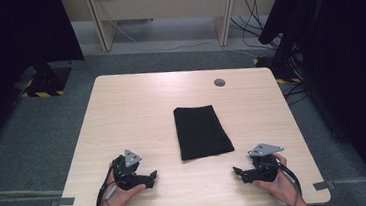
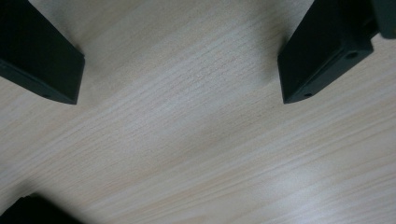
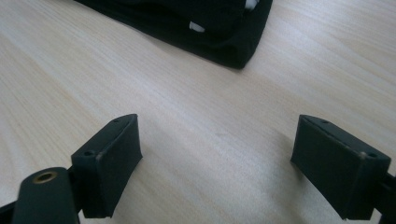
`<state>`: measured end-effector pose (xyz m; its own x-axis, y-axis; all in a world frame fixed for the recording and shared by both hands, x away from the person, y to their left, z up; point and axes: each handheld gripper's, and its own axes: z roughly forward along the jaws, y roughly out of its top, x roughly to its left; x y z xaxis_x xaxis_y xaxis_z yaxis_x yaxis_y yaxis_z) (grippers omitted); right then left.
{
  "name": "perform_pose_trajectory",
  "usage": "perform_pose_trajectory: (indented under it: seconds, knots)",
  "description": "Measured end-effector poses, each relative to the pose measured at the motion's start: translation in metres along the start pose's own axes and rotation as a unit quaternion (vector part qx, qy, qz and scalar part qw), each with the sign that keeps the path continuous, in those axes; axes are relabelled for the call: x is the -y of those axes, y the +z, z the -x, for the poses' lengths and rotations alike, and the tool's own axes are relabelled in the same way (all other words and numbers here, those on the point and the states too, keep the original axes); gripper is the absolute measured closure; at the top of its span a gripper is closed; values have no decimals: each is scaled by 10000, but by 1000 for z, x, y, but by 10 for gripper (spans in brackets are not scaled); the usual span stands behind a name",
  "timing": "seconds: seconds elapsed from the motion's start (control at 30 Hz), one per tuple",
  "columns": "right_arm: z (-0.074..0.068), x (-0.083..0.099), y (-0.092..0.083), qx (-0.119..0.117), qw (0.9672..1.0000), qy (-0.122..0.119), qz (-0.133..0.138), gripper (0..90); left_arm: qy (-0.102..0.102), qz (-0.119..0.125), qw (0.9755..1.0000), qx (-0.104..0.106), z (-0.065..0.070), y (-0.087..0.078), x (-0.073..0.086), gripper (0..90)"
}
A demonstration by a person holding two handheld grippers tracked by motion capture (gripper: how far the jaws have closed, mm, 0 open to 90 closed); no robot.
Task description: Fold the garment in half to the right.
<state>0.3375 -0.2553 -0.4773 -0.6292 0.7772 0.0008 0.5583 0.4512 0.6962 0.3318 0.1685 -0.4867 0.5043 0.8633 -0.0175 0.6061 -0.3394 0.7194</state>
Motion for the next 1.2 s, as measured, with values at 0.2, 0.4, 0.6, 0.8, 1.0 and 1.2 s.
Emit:
perform_pose_trajectory:
  seconds: [0.2, 0.4, 0.6, 0.8, 1.0, 1.2]
  knots:
    - [-2, 5, -4, 18, 10000, -1, 12, 157, 8, -3, 10000, 0, 0, 0, 0, 0]
    - [-4, 9, -8, 29, 10000, 35, 3, 153, 2, 9, 10000, -6, 0, -1, 1, 0]
    - [-5, 12, -11, 51, 10000, 50, 21, 149, -3, 9, 10000, -9, 1, -1, 1, 0]
    - [-6, 17, -15, 67, 9999, 68, 38, 146, -6, 4, 10000, -7, 1, -1, 1, 0]
    - [-6, 22, -20, 83, 9999, 87, 44, 145, -10, 5, 10000, -11, 1, -1, 1, 0]
    - [-7, 27, -24, 105, 9999, 91, 78, 145, -15, 5, 10000, -14, 1, -1, 1, 0]
